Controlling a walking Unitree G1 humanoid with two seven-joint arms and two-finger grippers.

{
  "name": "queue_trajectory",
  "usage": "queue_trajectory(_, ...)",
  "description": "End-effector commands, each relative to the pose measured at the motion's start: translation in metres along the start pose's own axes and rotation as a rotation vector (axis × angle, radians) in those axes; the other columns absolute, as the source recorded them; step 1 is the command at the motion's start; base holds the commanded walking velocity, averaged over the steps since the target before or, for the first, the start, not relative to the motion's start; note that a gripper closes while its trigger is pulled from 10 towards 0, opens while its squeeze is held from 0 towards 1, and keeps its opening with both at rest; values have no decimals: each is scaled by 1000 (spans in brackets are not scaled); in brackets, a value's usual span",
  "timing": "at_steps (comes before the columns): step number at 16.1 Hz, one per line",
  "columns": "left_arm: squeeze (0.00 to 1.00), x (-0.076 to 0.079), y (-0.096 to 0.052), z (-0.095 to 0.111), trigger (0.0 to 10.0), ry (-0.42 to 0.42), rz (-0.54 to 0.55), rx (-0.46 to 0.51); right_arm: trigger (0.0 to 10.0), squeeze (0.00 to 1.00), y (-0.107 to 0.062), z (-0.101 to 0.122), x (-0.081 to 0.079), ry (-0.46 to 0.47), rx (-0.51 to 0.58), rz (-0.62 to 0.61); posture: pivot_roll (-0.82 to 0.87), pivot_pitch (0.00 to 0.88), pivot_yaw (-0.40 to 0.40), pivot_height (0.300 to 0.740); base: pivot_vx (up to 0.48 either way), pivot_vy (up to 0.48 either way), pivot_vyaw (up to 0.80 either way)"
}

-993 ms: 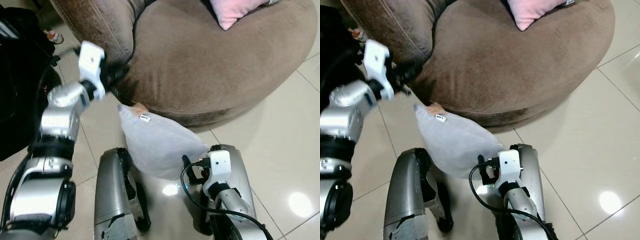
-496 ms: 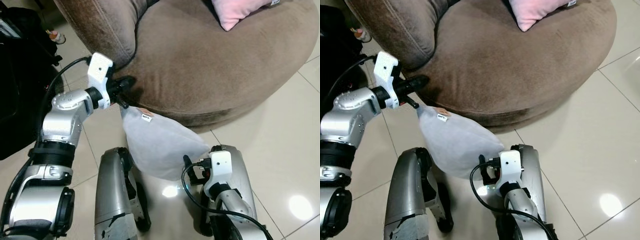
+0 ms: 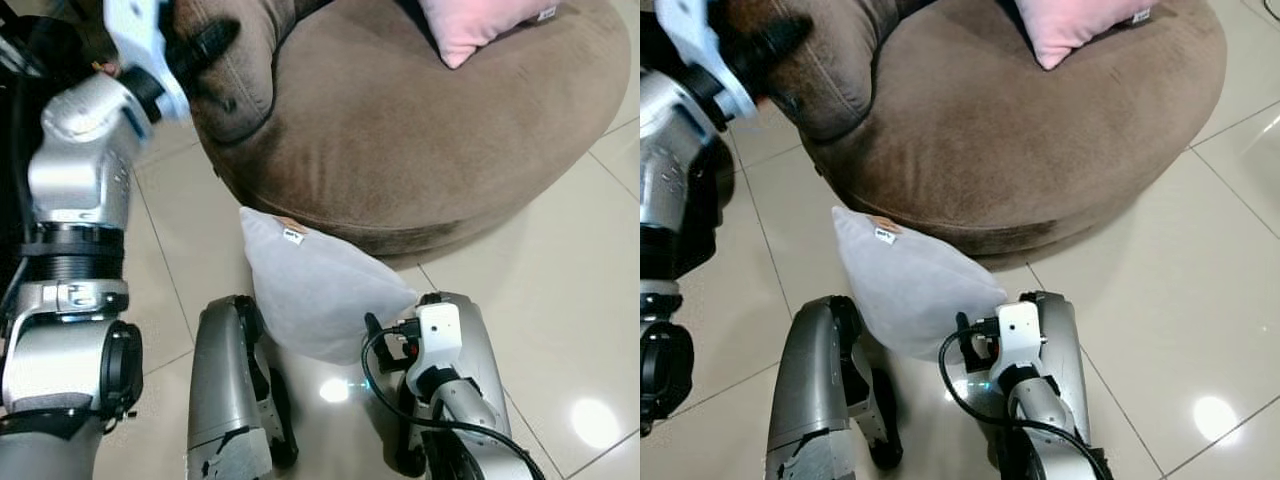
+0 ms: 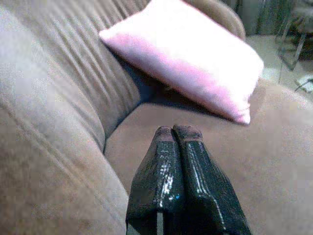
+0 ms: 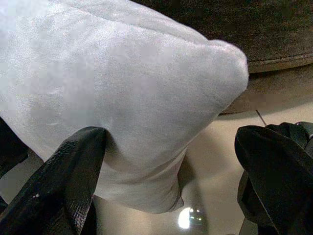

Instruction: Move the pillow to the sofa from floor

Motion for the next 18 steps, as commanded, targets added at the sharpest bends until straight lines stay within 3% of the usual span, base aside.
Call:
queue_trajectory(1,0,0,-3,1,0,15,-2,-6,10000,0,-11,-40,12,11,-137,-31,-104,286,85,472,0,0,0)
queue_trajectory(4,0,8,-4,-16,0,6,-33,-52,10000,0,-10,-40,11,10,-135,-26,-106,287,87,472,0,0,0)
queue_trajectory(11,0,22,-6,-32,0,-1,-94,-106,10000,0,-12,-43,10,11,-140,-27,-112,296,89,472,0,0,0)
queue_trajectory(12,376,20,-6,-36,4510,23,-70,-126,10000,0,-13,-44,10,10,-141,-27,-112,298,88,472,0,0,0)
queue_trajectory(13,1000,17,-7,-41,10000,52,-50,-148,10000,0,-13,-44,10,8,-142,-26,-113,298,88,472,0,0,0)
queue_trajectory(18,1000,18,-6,-39,10000,43,-55,-147,10000,0,-14,-45,8,9,-145,-25,-111,300,92,472,0,0,0)
Point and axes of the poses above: a point about 5 cm out from each wrist's last joint towards the gripper, its own y axis pointing out of the wrist towards the gripper, its own z axis along the axis of the wrist's last joint, x = y × z, the point moved 6 cm from there along y, pointing out of the wrist towards the gripper, and after that the axes turned 10 degrees about -y, right-handed, at the moved point
